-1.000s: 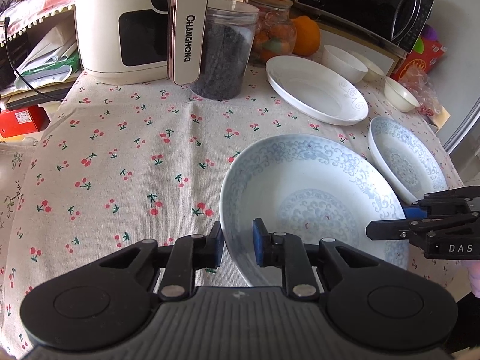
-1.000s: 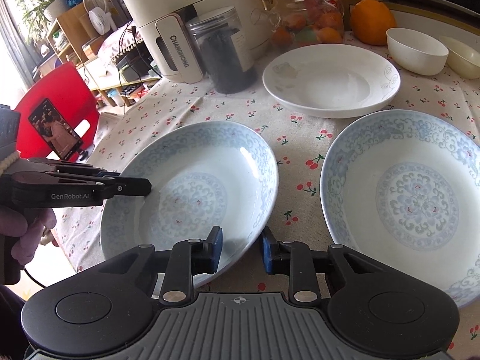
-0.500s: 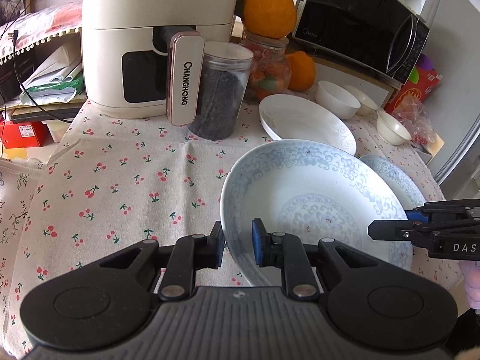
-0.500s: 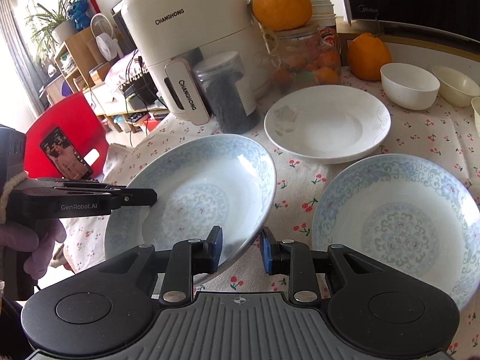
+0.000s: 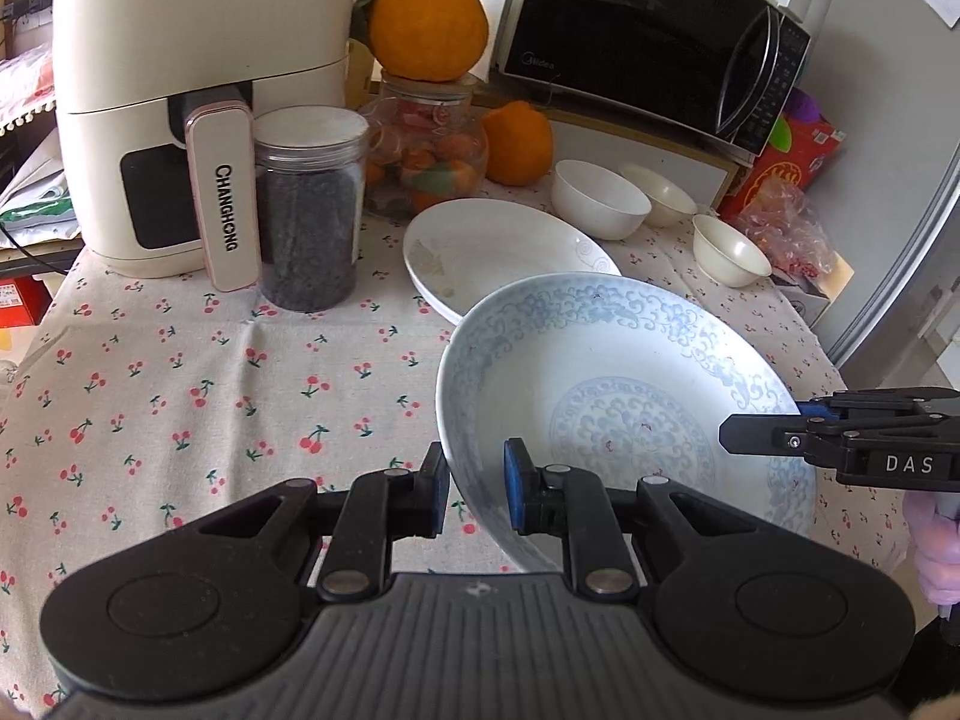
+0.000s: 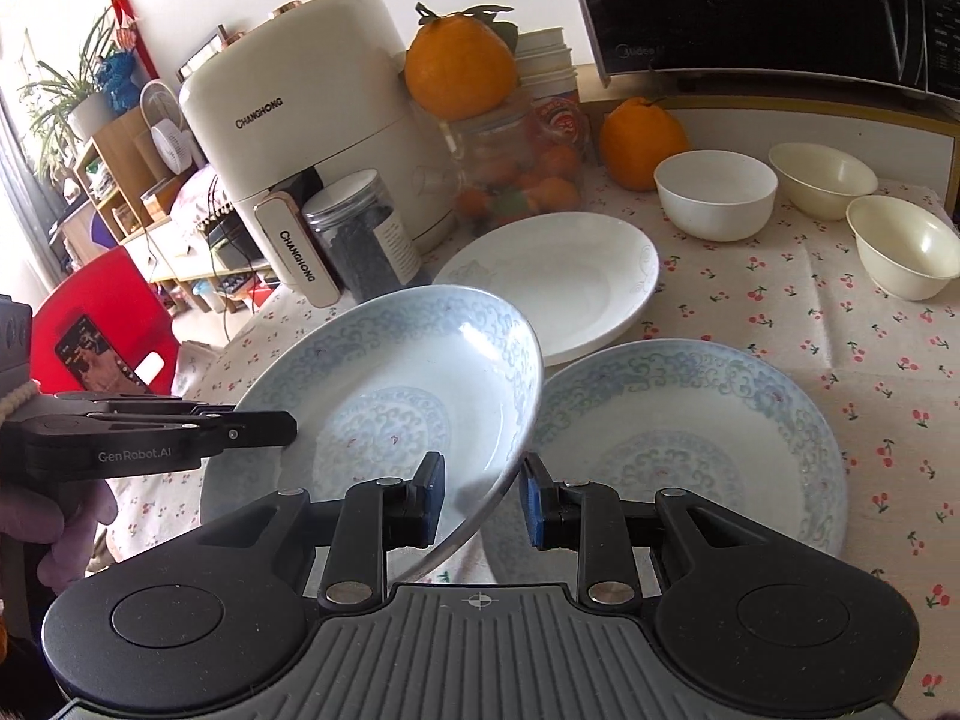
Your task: Organize plates and bowls
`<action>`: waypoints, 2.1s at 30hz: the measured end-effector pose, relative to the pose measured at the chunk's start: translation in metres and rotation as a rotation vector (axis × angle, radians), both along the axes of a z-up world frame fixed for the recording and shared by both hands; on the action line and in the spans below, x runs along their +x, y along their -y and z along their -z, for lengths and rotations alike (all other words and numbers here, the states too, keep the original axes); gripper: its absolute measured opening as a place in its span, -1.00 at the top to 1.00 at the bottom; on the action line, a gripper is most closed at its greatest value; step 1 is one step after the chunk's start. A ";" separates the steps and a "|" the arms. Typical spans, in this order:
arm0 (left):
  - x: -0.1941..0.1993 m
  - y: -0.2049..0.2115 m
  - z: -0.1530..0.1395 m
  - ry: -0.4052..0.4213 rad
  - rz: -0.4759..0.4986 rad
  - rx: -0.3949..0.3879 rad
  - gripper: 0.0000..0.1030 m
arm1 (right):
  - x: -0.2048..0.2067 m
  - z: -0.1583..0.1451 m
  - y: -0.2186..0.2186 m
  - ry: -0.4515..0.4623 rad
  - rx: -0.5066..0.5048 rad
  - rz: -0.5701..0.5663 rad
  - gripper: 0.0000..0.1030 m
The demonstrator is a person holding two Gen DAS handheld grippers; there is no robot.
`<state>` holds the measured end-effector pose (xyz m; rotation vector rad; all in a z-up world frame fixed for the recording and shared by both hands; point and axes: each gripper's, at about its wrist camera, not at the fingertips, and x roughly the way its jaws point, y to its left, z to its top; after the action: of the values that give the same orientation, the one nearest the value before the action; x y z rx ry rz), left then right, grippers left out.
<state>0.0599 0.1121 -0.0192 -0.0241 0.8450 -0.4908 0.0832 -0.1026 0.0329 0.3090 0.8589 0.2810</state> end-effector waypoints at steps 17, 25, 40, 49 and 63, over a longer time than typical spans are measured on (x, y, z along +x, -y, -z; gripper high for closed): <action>0.004 0.072 0.008 -0.011 0.108 0.027 0.67 | -0.018 0.007 0.072 -0.033 -0.021 0.115 0.48; 0.003 0.091 0.015 -0.022 0.128 0.055 0.67 | -0.021 0.017 0.089 -0.074 -0.038 0.150 0.48; 0.003 0.111 0.019 0.012 0.121 0.117 0.66 | -0.015 0.027 0.096 -0.140 -0.061 0.200 0.48; 0.002 0.121 0.026 0.033 0.103 0.210 0.66 | -0.012 0.023 0.083 -0.159 -0.131 0.192 0.48; -0.007 0.127 0.030 0.096 0.124 0.285 0.68 | -0.011 0.015 0.066 -0.124 -0.283 0.172 0.48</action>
<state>0.0529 -0.0154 -0.0487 0.3127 0.8189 -0.4797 0.0722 -0.1683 0.0178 0.1355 0.9753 -0.0211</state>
